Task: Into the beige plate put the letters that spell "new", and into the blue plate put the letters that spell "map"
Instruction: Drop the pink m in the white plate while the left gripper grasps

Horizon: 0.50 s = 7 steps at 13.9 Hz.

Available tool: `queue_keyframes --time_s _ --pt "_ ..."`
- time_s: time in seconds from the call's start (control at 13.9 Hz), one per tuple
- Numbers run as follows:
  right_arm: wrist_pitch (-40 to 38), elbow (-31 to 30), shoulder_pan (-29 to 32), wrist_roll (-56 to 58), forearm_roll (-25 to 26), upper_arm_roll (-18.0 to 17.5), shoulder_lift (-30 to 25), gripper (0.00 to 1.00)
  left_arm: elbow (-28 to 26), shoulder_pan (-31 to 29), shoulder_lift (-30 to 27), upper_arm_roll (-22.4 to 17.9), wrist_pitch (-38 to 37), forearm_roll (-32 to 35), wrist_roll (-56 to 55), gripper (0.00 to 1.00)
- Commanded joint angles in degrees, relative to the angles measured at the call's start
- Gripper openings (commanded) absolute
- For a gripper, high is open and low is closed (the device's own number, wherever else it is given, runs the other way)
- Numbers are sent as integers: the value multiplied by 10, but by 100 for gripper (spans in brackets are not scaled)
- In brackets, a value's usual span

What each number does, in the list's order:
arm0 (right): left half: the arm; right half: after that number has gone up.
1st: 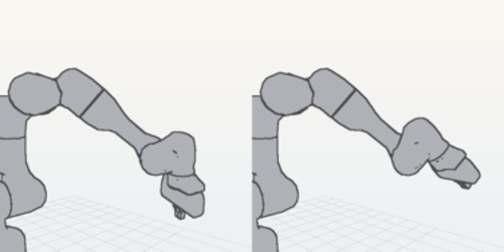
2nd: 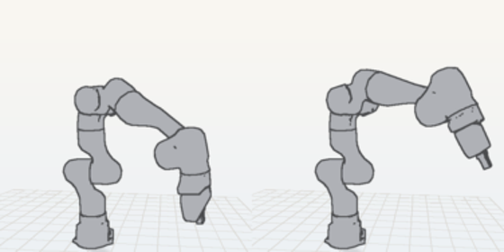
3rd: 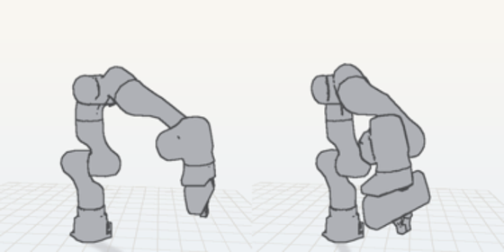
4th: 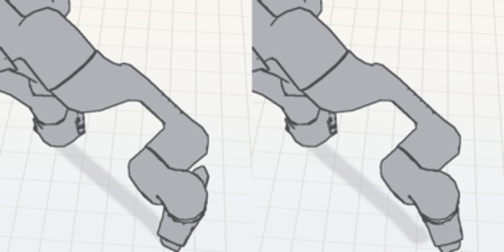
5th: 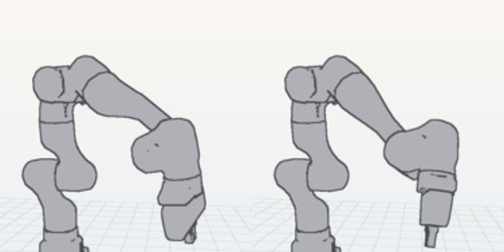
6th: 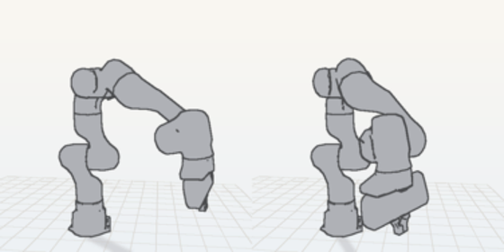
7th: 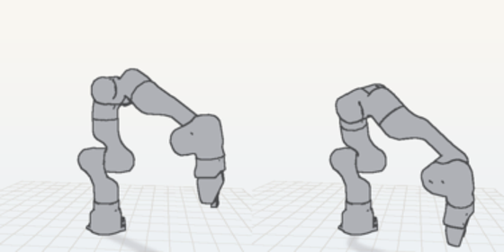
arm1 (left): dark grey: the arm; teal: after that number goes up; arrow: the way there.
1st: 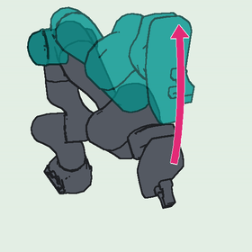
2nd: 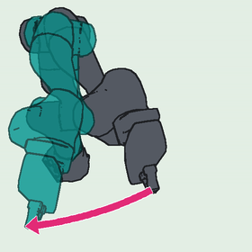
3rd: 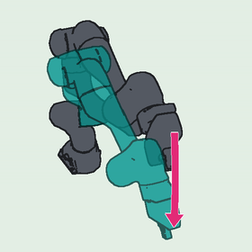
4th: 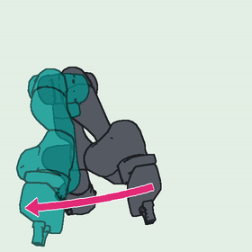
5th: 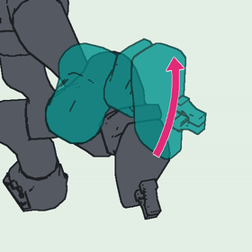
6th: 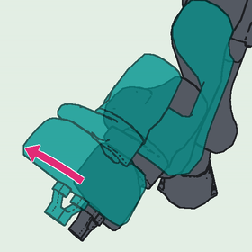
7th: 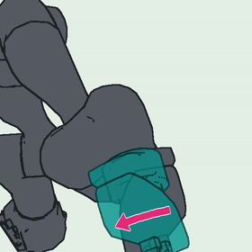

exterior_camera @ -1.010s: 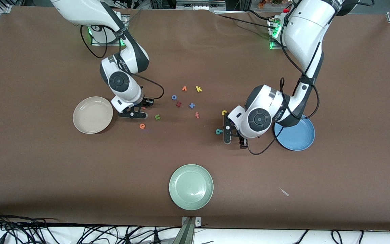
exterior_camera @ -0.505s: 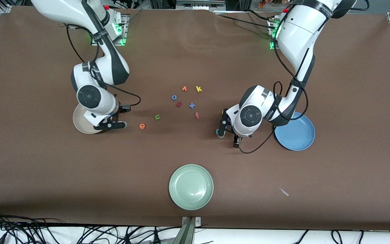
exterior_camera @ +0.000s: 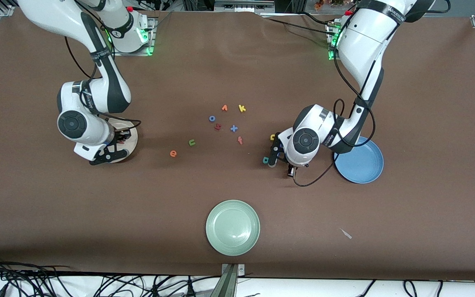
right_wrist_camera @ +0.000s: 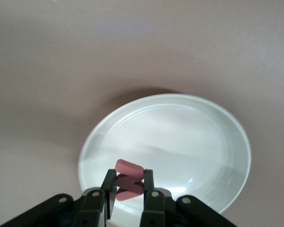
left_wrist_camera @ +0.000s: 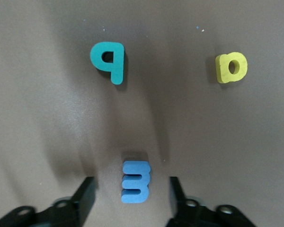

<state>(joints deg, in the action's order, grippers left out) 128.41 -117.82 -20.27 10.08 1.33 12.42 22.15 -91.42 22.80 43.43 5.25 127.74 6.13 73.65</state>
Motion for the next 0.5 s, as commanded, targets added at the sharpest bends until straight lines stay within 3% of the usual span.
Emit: queue_keyframes --time_s 0.0,0.07,0.14,0.22,0.43 --pt "127 -104 -2 48 6 12 -39 5 -26 0 -7 -2 29 14 9 57" --pt "138 -109 -2 49 4 12 -40 60 -28 0 -7 -2 30 14 9 51" --pt "137 -109 -2 48 3 12 -40 100 -28 0 -8 -2 30 14 9 33" --pt "130 -103 -2 42 3 10 -41 100 -28 0 -8 -2 30 14 9 20" --pt "72 -62 -6 17 -5 -1 -42 100 -19 1 -6 -3 29 14 7 11"
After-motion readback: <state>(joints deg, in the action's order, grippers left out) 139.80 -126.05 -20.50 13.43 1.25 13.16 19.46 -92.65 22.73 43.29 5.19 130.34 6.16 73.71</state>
